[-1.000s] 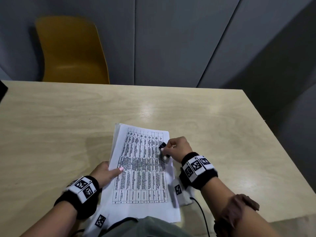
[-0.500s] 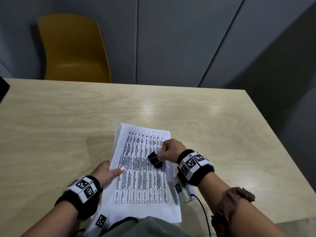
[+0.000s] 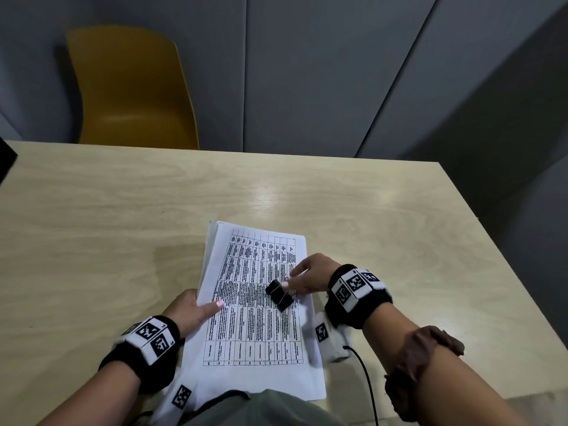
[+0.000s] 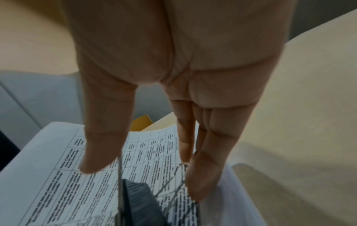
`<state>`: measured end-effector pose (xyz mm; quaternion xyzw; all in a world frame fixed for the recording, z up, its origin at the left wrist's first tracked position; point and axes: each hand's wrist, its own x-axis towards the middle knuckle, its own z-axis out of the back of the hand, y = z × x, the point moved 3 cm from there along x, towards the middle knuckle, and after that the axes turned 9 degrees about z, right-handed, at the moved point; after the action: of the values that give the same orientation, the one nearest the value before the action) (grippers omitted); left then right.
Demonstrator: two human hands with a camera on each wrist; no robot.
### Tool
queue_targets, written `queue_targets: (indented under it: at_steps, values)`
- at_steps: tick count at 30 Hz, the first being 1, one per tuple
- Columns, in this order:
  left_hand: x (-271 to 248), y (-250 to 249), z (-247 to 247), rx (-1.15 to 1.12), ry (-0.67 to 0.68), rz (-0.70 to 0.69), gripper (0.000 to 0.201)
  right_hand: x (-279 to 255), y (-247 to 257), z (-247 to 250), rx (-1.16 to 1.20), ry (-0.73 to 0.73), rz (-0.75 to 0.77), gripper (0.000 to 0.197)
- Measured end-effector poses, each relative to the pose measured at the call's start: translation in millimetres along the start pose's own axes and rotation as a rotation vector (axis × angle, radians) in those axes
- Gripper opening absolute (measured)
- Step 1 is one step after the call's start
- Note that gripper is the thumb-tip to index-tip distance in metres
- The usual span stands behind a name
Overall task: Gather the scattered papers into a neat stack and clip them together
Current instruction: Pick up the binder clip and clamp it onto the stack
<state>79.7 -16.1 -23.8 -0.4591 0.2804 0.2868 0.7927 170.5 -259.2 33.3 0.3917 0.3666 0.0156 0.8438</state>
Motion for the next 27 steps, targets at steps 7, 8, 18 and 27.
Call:
queue_targets:
  at_steps: [7, 8, 18, 27]
  values:
    - [-2, -1, -2, -0.007, 0.005, -0.01, 0.045, -2, 15, 6, -0.45, 0.17, -0.048, 0.045]
    - [-1, -1, -2, 0.0, 0.001, -0.012, 0.05, -2, 18, 5, -0.491, 0.185, -0.043, 0.045]
    - [-12, -7, -7, 0.001, -0.048, -0.088, 0.025, 0, 78, 43, -0.726, -0.36, 0.388, 0.025]
    - [-21, -4, -9, 0.027, -0.088, -0.107, 0.023, -1, 106, 48, -0.929, -0.3, 0.56, 0.023]
